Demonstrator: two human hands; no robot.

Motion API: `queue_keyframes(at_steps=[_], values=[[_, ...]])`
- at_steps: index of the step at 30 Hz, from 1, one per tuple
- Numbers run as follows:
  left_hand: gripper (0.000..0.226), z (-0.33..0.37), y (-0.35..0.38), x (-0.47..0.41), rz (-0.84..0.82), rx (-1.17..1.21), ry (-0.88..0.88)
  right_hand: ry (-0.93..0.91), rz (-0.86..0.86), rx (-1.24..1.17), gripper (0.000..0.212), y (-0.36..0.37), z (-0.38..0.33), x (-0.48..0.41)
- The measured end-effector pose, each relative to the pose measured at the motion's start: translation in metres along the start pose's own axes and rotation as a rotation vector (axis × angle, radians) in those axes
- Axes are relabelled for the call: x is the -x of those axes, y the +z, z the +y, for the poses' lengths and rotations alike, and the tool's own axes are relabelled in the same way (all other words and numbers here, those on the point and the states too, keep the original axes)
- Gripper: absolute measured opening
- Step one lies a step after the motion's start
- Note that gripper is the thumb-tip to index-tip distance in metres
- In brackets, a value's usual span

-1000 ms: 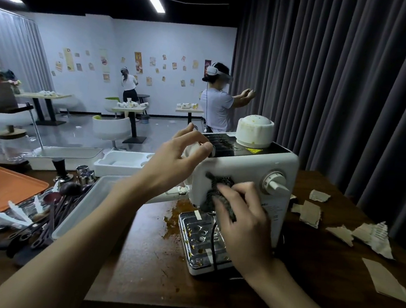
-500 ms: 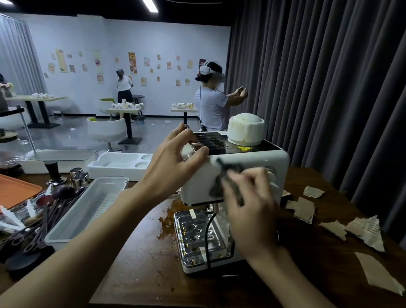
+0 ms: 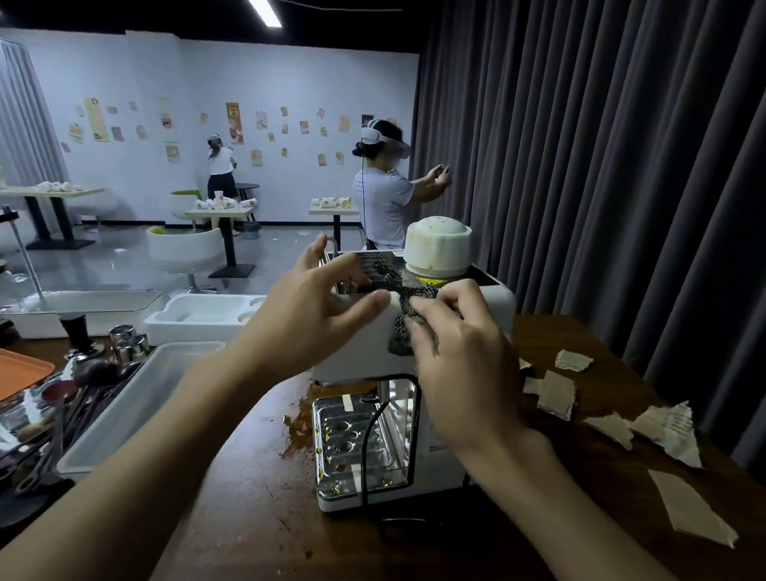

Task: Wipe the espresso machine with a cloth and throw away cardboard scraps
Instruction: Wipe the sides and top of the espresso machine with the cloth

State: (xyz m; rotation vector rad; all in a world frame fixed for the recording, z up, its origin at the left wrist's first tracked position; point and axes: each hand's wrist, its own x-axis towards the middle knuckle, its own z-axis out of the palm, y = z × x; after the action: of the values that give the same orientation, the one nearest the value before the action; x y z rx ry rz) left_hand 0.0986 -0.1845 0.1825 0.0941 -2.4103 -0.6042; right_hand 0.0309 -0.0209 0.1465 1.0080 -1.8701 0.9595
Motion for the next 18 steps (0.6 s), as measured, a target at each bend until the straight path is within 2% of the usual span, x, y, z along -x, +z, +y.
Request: queue_keyframes(at_steps=[2, 4, 13, 18], values=[[0.042, -0.002, 0.001, 0.003, -0.026, -0.009, -0.002, 0.038, 0.012, -0.019, 0.016, -0.005, 0.007, -0.007], [0.049, -0.004, 0.001, 0.002, -0.026, -0.026, -0.019, 0.107, 0.026, -0.044, 0.017, -0.010, 0.018, -0.014], [0.048, -0.009, 0.003, 0.000, -0.017, -0.031, -0.015, 0.193, 0.117, -0.089, 0.021, -0.022, 0.059, -0.009], [0.055, -0.008, 0.003, 0.001, -0.009, -0.043, -0.021, 0.160, 0.092, -0.151, 0.039, -0.011, 0.056, 0.006]])
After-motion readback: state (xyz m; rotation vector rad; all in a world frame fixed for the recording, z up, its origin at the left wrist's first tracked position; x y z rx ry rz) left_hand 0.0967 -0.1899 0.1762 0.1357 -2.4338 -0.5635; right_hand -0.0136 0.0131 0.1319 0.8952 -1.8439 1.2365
